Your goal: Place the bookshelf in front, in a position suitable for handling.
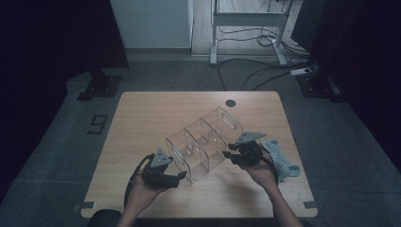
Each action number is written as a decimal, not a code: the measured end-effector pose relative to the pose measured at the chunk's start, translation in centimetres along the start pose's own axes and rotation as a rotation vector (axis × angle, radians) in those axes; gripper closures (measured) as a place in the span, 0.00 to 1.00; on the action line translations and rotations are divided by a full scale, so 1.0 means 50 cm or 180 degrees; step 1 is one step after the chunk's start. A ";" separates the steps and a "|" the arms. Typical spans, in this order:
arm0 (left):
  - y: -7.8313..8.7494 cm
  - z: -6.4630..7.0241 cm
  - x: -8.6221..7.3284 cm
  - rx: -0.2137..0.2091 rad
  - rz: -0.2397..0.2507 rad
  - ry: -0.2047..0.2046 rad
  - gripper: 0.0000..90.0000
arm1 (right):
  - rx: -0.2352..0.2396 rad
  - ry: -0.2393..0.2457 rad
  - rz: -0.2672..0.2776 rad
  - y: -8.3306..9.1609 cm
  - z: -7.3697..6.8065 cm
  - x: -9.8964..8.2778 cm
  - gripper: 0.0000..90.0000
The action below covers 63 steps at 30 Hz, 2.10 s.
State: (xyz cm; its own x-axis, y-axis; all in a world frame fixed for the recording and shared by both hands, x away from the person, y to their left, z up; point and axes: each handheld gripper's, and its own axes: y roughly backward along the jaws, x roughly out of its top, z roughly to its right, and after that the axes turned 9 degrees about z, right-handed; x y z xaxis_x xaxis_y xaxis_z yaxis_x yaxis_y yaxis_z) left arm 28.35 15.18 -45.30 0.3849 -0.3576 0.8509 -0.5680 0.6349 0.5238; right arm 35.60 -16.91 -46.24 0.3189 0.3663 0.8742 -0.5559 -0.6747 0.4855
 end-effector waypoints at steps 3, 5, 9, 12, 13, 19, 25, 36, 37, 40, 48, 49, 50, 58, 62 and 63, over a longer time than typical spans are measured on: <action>-0.006 0.011 0.003 -0.0027 -0.0018 -0.0040 0.28 | 0.0082 -0.0041 -0.0013 -0.014 0.004 -0.005 0.68; -0.009 0.016 0.004 -0.0016 -0.0036 -0.0059 0.28 | 0.0066 -0.0026 -0.0029 -0.020 0.003 -0.007 0.69; -0.010 0.021 0.005 0.0031 -0.0054 -0.0072 0.28 | 0.0088 -0.0054 -0.0038 -0.021 0.002 -0.008 0.70; -0.006 0.023 0.007 0.0099 -0.0048 -0.0072 0.28 | 0.0116 -0.0004 -0.0053 -0.024 -0.010 -0.006 0.70; -0.004 0.024 0.008 0.0115 -0.0044 -0.0068 0.29 | 0.0144 0.0002 -0.0049 -0.026 -0.014 -0.005 0.70; 0.004 0.020 0.007 0.0425 -0.0105 -0.0099 0.37 | 0.0303 0.0081 -0.0064 -0.033 -0.037 0.002 0.63; 0.009 0.011 0.005 0.0533 -0.0142 -0.0104 0.43 | 0.0281 0.0060 -0.0039 -0.014 -0.034 0.002 0.54; 0.017 -0.018 0.000 0.0710 -0.0146 -0.0015 0.50 | 0.0081 -0.0091 -0.0099 0.040 0.004 -0.024 0.51; 0.017 -0.021 0.000 0.0731 -0.0144 -0.0002 0.51 | 0.0058 -0.0109 -0.0101 0.043 0.008 -0.027 0.51; 0.020 -0.029 -0.001 0.0785 -0.0143 0.0005 0.58 | -0.0032 -0.0147 -0.0080 0.048 0.017 -0.031 0.50; 0.020 -0.052 -0.003 0.0933 -0.0113 0.0033 0.74 | -0.0130 -0.0126 0.0013 0.037 0.012 -0.023 0.47; 0.019 -0.054 -0.003 0.0944 -0.0110 0.0030 0.75 | -0.0131 -0.0111 0.0025 0.035 0.010 -0.021 0.47; 0.018 -0.057 -0.002 0.0961 -0.0115 0.0025 0.77 | -0.0134 -0.0103 0.0036 0.032 0.008 -0.019 0.47; 0.017 -0.077 -0.005 0.0860 -0.0052 0.0137 0.79 | -0.0123 -0.0143 0.0126 -0.001 0.007 -0.001 0.50; 0.013 -0.083 -0.007 0.0822 -0.0006 0.0153 0.79 | -0.0145 -0.0133 0.0048 -0.009 0.006 -0.003 0.54; 0.011 -0.085 -0.008 0.0819 0.0010 0.0174 0.79 | -0.0136 -0.0155 0.0041 -0.008 0.007 -0.004 0.56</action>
State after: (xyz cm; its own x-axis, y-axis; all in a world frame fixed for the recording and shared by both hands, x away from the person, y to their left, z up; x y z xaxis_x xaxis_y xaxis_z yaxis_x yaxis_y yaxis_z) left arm 30.99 18.59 -45.54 0.4175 -0.3138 0.8527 -0.7329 0.4385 0.5202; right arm 36.02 -16.94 -46.60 0.3478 0.3256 0.8792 -0.5922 -0.6507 0.4752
